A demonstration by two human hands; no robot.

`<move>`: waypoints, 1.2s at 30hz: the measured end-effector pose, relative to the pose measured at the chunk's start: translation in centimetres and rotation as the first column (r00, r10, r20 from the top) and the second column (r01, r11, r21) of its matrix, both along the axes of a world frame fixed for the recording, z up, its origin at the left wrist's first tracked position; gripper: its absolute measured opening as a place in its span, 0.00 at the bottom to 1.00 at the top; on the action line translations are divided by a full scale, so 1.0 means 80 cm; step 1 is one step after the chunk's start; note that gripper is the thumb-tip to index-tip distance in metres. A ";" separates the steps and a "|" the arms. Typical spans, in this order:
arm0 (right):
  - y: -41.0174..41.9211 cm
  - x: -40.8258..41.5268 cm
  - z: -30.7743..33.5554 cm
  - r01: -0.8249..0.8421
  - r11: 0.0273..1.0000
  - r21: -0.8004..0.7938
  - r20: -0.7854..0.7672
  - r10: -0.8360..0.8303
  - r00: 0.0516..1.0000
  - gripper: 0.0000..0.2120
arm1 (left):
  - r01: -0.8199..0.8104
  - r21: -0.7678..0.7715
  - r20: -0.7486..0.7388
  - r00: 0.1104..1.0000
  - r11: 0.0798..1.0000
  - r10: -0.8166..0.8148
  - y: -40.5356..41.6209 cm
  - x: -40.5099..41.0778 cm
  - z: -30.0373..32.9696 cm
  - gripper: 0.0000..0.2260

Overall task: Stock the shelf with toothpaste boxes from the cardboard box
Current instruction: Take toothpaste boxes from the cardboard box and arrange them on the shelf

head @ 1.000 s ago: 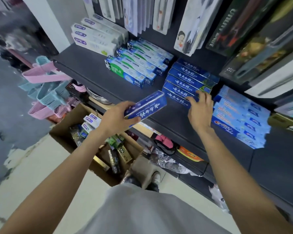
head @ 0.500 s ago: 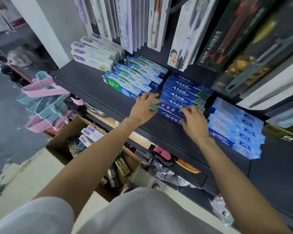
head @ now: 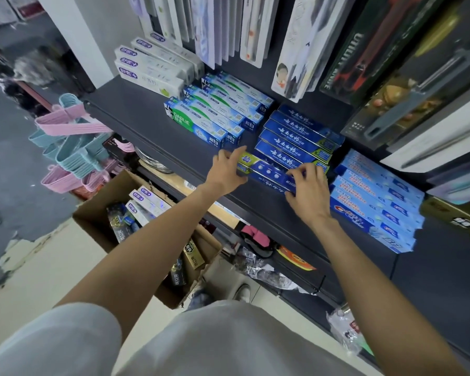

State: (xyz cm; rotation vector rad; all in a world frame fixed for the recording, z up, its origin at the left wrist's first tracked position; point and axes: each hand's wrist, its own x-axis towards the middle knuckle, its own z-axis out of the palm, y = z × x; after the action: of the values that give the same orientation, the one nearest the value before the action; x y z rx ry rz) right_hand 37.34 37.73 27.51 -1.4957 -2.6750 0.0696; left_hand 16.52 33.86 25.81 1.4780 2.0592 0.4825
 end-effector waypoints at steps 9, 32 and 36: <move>-0.033 0.012 0.037 0.172 0.976 0.136 -0.632 -0.048 0.773 0.25 | 0.184 -0.028 0.250 0.953 0.983 -0.171 -0.015 0.018 0.010 0.26; -0.012 -0.035 0.006 -0.064 0.990 0.129 -0.063 0.073 0.995 0.10 | 0.025 -0.118 -0.039 0.999 0.993 -0.030 -0.034 0.023 -0.013 0.26; -0.065 -0.059 0.003 -0.285 0.957 -0.043 -0.192 0.272 0.943 0.10 | -0.152 0.103 -0.016 0.988 0.983 0.154 -0.090 0.014 -0.005 0.18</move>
State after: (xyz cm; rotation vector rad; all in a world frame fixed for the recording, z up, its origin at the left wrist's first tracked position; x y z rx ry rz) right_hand 32.61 32.56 27.79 -1.0539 -2.7335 0.3064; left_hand 17.64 26.67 25.41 1.3938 2.2068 0.6413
